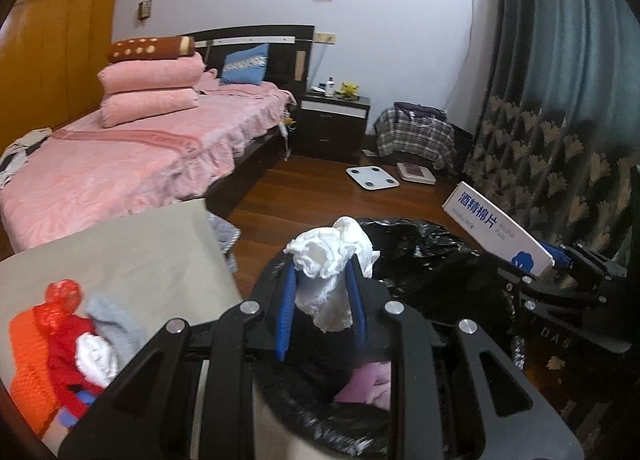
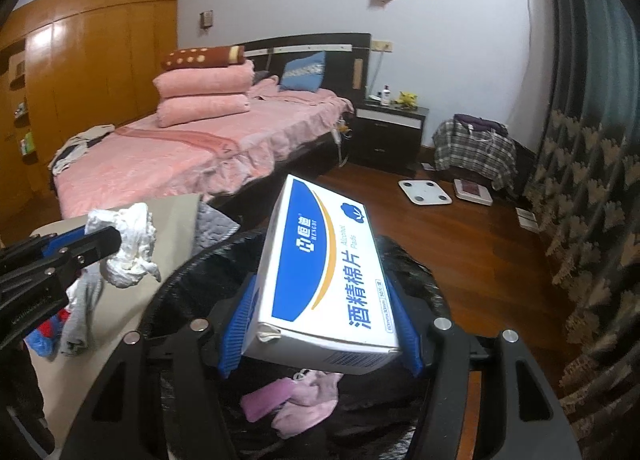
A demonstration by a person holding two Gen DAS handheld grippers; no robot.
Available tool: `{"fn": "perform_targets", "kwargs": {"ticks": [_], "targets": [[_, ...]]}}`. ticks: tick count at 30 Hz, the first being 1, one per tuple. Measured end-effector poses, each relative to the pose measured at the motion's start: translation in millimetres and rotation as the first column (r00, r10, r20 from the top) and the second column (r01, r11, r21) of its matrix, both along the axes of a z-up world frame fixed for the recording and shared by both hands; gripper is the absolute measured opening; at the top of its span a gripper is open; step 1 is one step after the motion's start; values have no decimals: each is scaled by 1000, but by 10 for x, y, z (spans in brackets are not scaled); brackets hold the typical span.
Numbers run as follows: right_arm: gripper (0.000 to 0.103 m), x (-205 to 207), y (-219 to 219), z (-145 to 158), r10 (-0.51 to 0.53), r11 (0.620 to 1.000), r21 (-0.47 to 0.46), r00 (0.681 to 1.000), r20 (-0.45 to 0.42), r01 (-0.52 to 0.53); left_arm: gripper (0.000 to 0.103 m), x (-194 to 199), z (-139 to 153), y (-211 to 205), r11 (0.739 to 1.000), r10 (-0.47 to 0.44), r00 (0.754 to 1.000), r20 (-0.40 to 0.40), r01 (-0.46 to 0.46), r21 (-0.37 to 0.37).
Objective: Collect trash
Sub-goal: 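Drop the box into the bin with the right gripper while the left drops the tissue, then move both grippers back over the remaining pile on the table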
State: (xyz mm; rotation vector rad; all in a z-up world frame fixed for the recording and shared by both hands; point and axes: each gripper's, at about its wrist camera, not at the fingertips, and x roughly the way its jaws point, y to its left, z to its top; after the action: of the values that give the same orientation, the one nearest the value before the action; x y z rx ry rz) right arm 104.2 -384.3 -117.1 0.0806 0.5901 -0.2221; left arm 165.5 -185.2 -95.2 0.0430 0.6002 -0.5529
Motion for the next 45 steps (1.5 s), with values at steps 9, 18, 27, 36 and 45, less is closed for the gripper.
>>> {"fn": "perform_targets", "kwargs": {"ticks": [9,18,27,36,45], "targets": [[84,-25,-144,-41,-56,998,-31,998,-2,56,66,74,12,-84,998,-45,999,-14,44,-39],[97,-55,24,67,-23,1000,0,999,30,23,91,-35,166,460,997,79,996,33,-78,-20],[97,36,714,125,133,991,15,990,48,-134,92,-239,202,1328,967,255,966,43,-256,15],[97,207,1592,87,299,953,38,952,64,-302,92,-413,191,2160,899,431,899,72,-435,52],[96,324,2257,-43,423,904,40,905,48,-425,92,-487,11,2821,826,556,830,45,-558,84]]}}
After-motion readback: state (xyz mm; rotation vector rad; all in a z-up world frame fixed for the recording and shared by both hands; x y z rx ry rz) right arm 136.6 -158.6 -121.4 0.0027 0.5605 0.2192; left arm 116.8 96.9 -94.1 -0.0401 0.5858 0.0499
